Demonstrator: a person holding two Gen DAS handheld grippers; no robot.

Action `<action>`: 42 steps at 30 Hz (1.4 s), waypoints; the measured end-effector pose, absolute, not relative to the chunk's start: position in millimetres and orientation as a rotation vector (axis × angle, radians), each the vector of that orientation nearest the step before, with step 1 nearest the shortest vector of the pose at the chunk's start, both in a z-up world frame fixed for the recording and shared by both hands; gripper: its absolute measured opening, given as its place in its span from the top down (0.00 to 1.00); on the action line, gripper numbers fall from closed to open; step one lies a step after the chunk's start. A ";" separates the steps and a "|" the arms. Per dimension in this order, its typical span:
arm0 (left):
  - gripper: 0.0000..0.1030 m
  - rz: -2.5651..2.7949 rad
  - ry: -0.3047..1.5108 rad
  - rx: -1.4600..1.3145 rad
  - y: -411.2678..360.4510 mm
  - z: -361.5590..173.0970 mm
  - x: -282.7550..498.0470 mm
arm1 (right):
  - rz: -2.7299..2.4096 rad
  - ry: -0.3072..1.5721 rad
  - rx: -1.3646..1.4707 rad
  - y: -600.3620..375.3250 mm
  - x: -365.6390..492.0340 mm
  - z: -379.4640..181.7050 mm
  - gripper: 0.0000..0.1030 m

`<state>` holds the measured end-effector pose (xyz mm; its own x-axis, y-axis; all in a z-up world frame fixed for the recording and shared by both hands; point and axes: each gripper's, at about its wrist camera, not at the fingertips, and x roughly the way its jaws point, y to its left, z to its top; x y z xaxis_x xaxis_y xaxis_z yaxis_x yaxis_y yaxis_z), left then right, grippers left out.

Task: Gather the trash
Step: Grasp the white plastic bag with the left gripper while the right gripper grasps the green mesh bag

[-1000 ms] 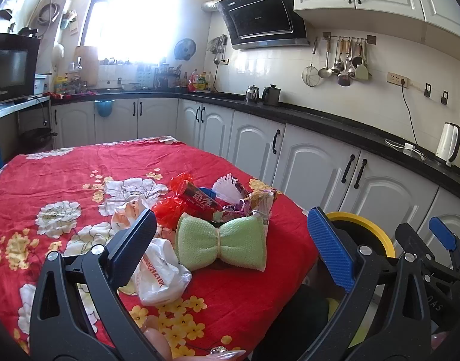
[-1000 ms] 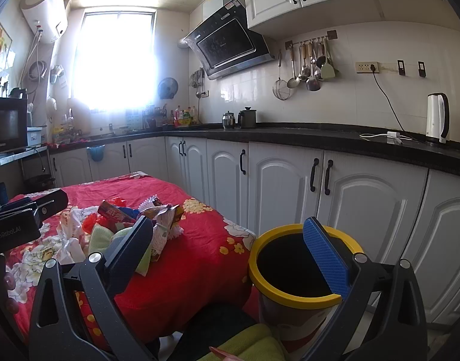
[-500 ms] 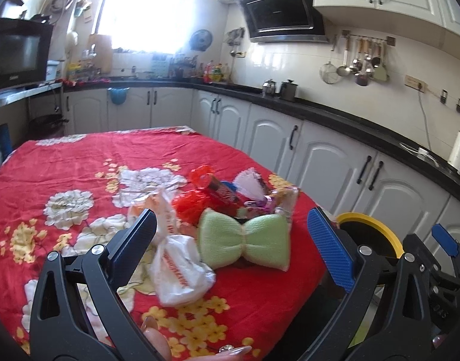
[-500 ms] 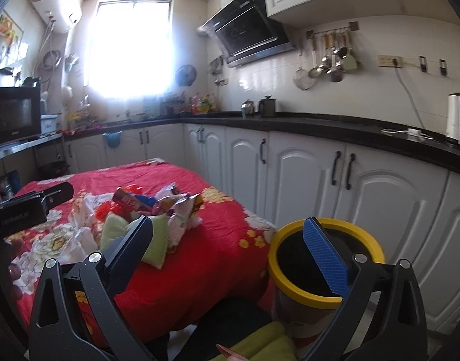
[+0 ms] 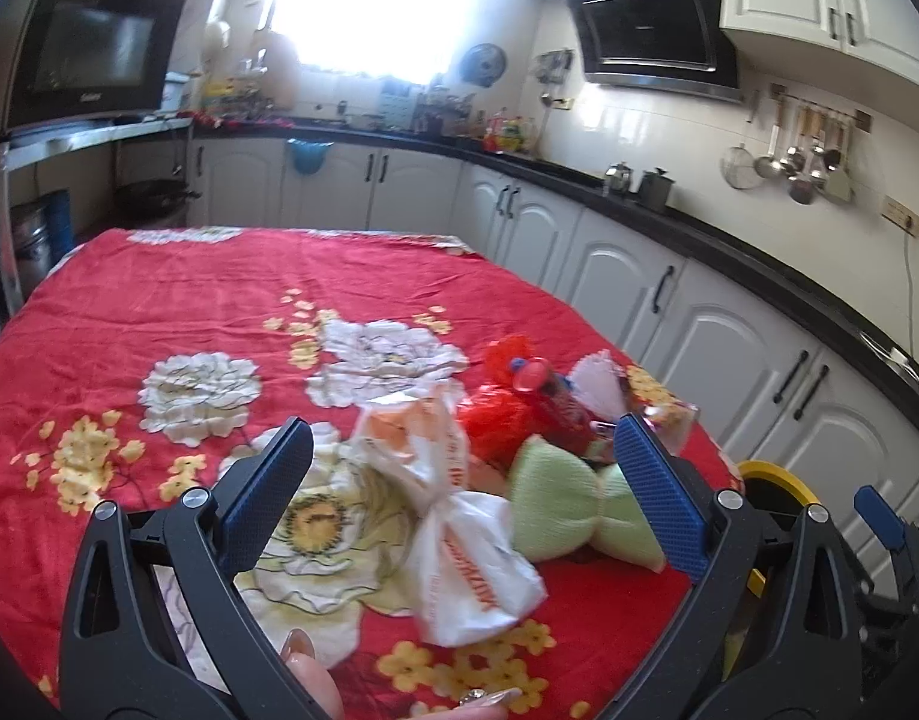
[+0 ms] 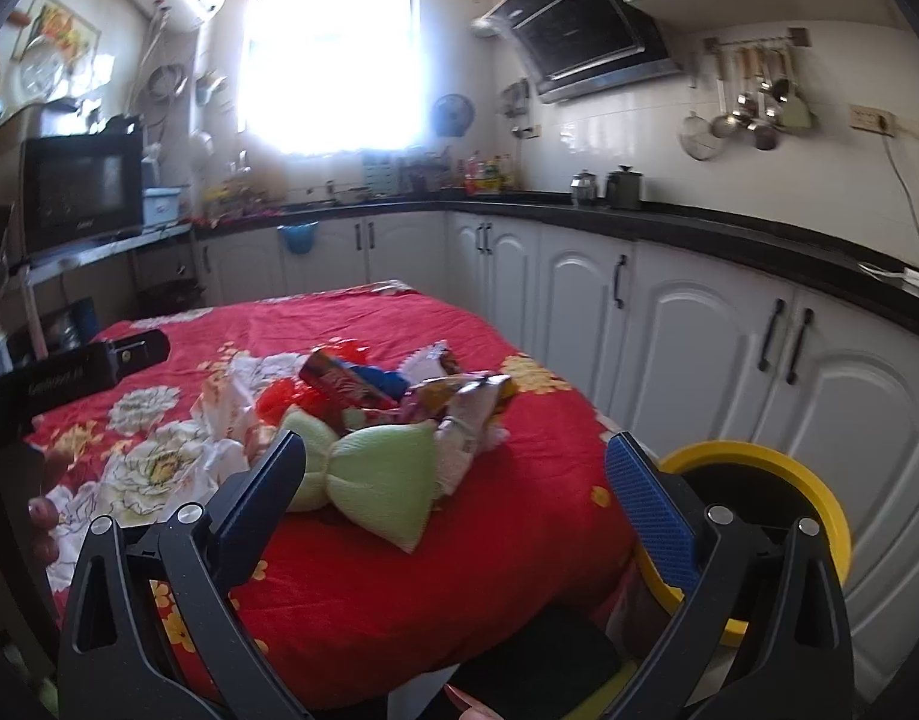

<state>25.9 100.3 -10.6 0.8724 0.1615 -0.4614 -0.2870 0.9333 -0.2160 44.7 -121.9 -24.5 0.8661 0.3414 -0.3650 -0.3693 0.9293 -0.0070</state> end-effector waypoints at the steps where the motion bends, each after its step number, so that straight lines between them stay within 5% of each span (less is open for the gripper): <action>1: 0.10 0.244 0.461 -0.293 104.9 -11.6 27.6 | 0.386 0.372 -0.089 -118.1 47.6 -26.0 0.06; 17: 0.10 0.208 0.713 -0.442 138.3 -59.6 73.7 | 0.483 0.606 -0.054 -87.1 130.8 -71.4 0.07; 28: 0.11 0.165 0.792 -0.523 142.8 -86.7 96.7 | 0.550 0.742 0.024 -81.1 155.6 -92.4 0.33; 35: 0.24 0.120 0.804 -0.579 145.9 -94.2 89.3 | 0.582 0.767 0.063 -87.6 146.0 -93.1 0.51; 42: 0.47 0.026 0.824 -0.609 138.4 -95.8 87.0 | 0.618 0.786 0.123 -98.6 137.5 -92.4 0.52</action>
